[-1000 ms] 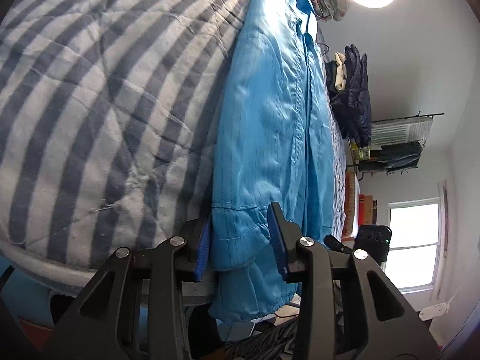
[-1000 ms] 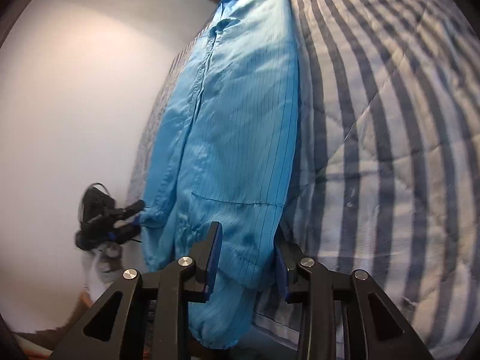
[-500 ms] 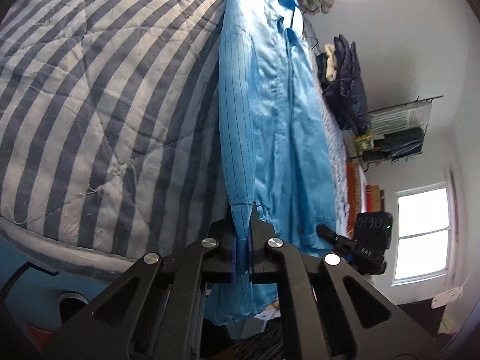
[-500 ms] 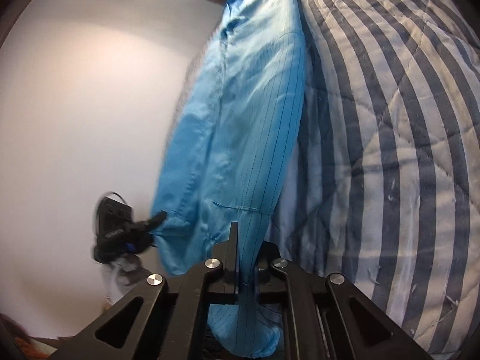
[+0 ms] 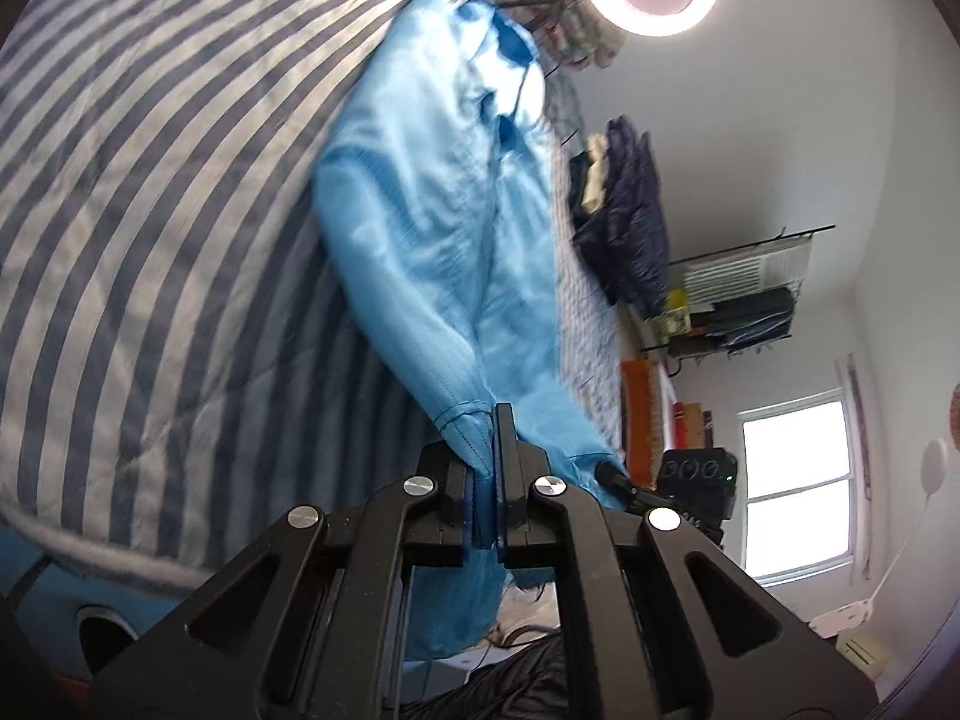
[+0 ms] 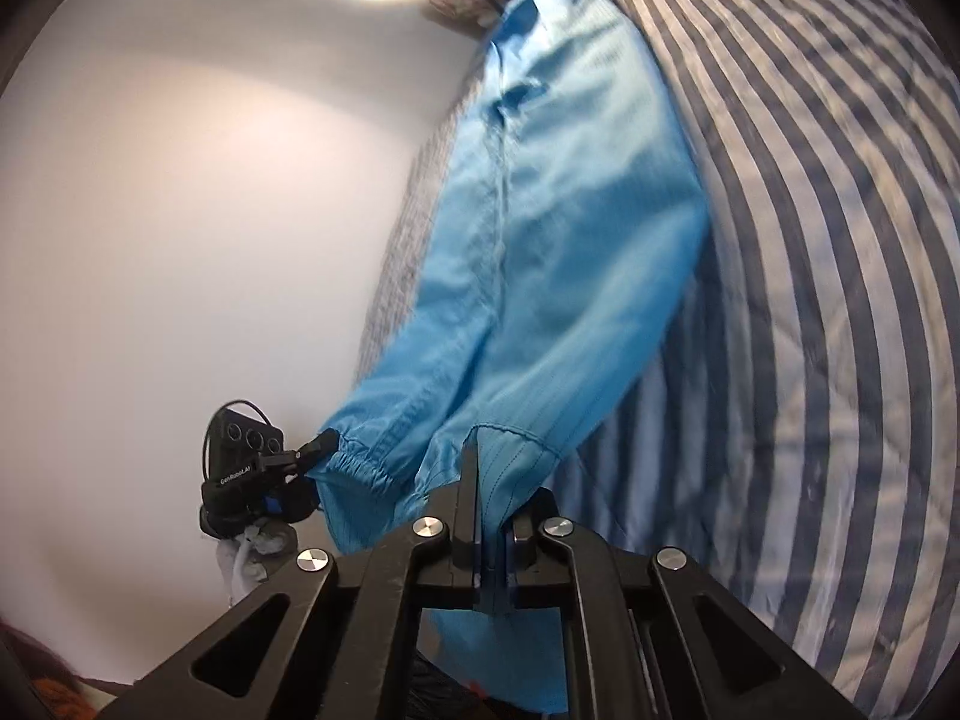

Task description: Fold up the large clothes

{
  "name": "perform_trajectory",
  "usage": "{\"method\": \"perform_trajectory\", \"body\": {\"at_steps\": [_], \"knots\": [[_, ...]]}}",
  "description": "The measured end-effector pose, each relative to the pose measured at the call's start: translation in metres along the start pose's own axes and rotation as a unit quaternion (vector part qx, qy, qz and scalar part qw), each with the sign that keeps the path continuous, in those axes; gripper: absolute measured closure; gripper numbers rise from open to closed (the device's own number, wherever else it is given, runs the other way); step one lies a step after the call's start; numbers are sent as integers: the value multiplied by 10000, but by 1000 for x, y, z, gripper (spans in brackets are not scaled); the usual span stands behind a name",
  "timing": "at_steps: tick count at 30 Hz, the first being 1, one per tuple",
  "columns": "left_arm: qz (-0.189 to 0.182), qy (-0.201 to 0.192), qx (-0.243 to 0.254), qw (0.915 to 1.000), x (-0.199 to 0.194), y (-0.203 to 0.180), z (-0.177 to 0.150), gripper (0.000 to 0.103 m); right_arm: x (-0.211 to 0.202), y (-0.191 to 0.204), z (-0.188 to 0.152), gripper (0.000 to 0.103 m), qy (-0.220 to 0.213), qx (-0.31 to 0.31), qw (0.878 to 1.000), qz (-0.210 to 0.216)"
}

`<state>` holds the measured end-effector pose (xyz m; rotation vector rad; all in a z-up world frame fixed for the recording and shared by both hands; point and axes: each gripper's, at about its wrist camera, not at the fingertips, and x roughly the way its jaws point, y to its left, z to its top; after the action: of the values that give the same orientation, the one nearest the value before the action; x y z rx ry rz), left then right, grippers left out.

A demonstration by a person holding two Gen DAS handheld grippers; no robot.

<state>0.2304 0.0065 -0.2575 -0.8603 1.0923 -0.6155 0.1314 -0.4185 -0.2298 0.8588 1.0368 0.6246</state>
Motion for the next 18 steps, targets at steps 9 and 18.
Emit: {"method": "perform_trajectory", "body": {"at_steps": [9,18], "knots": [[42,-229,350,9991,11,-30,57,101,-4,18,71,101,-360,-353,9987,-108],[365,-394,358,9979,42,-26,113,101,20,16,130,101,-582,-506,9957,-520]]}}
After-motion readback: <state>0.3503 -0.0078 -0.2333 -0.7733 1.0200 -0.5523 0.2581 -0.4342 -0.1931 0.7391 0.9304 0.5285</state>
